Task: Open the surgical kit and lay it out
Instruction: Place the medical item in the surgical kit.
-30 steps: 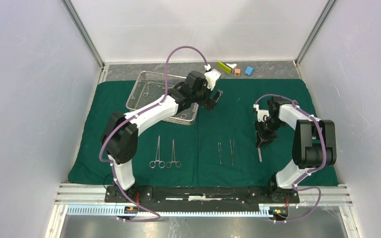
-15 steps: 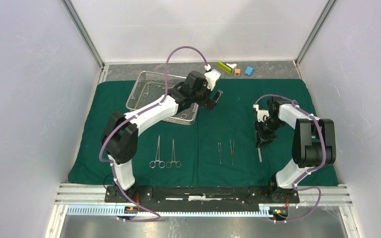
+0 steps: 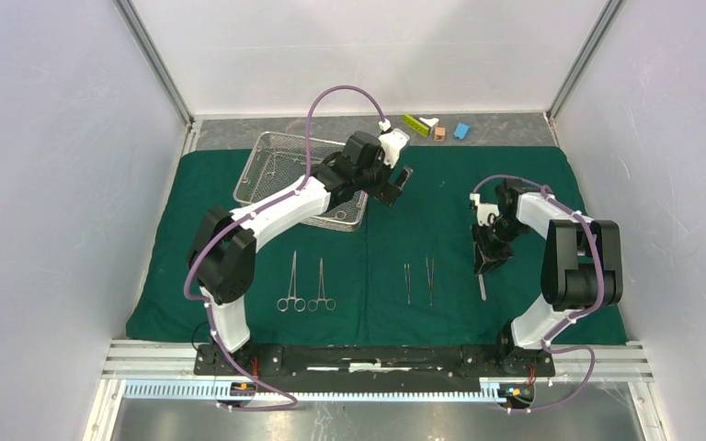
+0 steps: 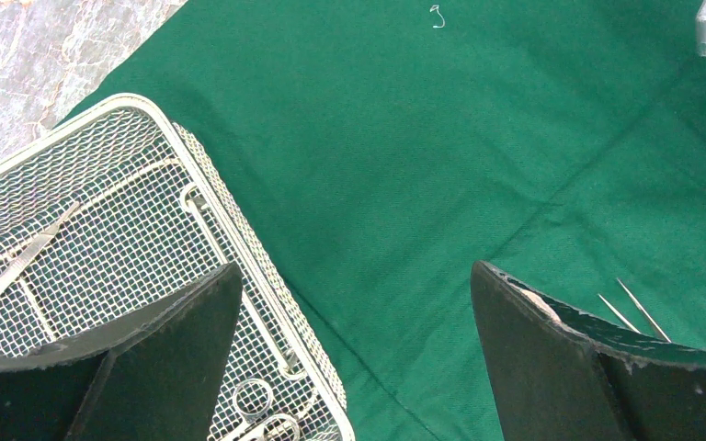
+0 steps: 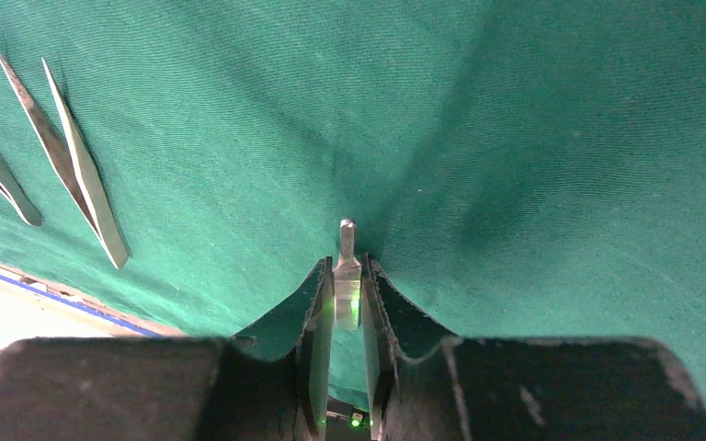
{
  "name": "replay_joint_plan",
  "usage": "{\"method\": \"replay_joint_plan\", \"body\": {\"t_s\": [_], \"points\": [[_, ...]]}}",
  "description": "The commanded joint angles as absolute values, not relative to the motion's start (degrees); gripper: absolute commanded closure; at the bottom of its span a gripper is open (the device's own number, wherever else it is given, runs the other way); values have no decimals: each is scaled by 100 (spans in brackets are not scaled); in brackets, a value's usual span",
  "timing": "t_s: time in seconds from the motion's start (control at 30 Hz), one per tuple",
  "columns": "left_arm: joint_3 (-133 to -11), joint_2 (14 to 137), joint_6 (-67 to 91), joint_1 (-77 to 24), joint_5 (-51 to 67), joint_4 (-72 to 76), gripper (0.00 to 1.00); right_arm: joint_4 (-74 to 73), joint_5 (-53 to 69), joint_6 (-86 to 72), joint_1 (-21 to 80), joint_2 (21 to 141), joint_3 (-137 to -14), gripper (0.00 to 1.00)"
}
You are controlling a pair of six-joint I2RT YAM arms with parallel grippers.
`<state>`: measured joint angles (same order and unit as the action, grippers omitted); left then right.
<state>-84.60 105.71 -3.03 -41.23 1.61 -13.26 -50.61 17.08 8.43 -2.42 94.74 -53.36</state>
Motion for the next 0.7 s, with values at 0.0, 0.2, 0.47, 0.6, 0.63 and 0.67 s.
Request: {"method": "replay_joint_plan", "body": {"t_s": [0.0,0.2,0.47,0.6,0.63,0.67], "points": [[-8656,10521,-61,-4151,237,-1252,0,-5054,1680,879,-281,9426,-5474,76],[-8647,10512,-57,-4162,231,-1251,0,-5044,1674,861,-309,9405,-5458,73],[-8627,10472,-79,-4175,211,-1257,0,-5034,1748,853,-334,9325,-5401,72],[-8579,10435,-74,-4177,193,-1226,0,-5056,1905,886,-361,9163,-5445,71],[-8540,10425,-76,-4175,189,-1215,0,-5074,1964,911,-361,9120,-5501,71],[-8503,10403,-65,-4175,177,-1180,0,-5099,2057,935,-360,9068,-5561,69]]}}
